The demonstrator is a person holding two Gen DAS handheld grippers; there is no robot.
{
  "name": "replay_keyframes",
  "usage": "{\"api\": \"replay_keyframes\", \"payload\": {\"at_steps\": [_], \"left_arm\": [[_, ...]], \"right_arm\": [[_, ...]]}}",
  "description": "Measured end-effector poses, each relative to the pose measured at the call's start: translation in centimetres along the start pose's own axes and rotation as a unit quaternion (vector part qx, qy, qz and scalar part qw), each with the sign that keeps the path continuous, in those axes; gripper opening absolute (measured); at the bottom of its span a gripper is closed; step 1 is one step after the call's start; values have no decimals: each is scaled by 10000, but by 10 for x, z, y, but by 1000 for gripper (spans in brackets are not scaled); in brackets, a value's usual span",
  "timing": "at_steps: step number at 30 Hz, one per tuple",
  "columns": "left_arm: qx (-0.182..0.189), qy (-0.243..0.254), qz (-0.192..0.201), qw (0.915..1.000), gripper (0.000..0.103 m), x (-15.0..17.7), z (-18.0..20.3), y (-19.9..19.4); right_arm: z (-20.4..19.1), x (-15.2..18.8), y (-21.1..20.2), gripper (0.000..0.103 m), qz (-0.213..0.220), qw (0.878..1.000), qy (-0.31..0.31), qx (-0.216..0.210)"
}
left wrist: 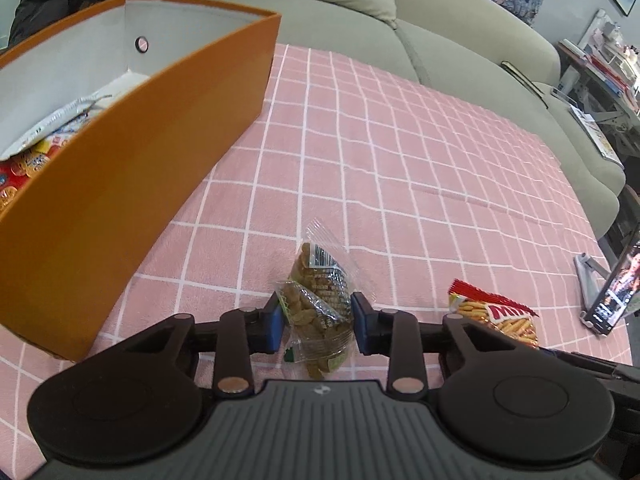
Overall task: Organize snacks
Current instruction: 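Lift the nut packet and chip bag and carry both over the orange box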
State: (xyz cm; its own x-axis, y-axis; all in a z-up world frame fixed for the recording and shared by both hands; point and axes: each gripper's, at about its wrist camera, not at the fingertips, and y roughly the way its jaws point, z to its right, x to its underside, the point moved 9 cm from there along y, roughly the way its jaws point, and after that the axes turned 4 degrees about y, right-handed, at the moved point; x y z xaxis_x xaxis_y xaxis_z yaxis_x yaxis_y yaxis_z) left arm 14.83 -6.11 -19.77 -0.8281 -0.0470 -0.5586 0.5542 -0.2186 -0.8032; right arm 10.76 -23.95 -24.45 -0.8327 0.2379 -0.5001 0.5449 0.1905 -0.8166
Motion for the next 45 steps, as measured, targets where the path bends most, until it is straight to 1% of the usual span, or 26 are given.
{"api": "replay_keyframes", "payload": {"at_steps": [5,10,16,19,22,27,34,38,42,45], "left_arm": [[58,92,148,9998,38,-7,8,-21],[75,201,465,9987,38,-19,12,-48],[12,324,776,9965,38,-38,12,-78],[-36,427,870,9953,38,-48,8,-91],[-40,497,903,9947,38,-59,1,-103],[-144,641,1069,9921,38,-83,-20,-123],[-455,555,1271,9893,38,-126,-72,-145],[-628,586,1356,9870,38,-146,-95,-149],[-634,552,1153,9898,38,-164,-118,-139],[-576,540,829,9934,38,-171,-135,-121]], "right_arm": [[-10,-2,-19,36,157,9997,-129,-163],[-24,-7,-42,36,393,9983,-329,-294],[-46,-22,-73,36,708,9947,-523,-535],[-61,-31,-84,36,844,9919,-718,-628],[-76,-39,-92,36,888,9894,-851,-770],[-113,-57,-100,36,997,9815,-1315,-969],[-177,-84,-97,36,1003,9668,-1872,-1420],[-212,-102,-84,36,974,9592,-2127,-1587],[-249,-121,-64,36,857,9512,-2460,-1655],[-272,-132,-41,36,636,9448,-2752,-1661]]}}
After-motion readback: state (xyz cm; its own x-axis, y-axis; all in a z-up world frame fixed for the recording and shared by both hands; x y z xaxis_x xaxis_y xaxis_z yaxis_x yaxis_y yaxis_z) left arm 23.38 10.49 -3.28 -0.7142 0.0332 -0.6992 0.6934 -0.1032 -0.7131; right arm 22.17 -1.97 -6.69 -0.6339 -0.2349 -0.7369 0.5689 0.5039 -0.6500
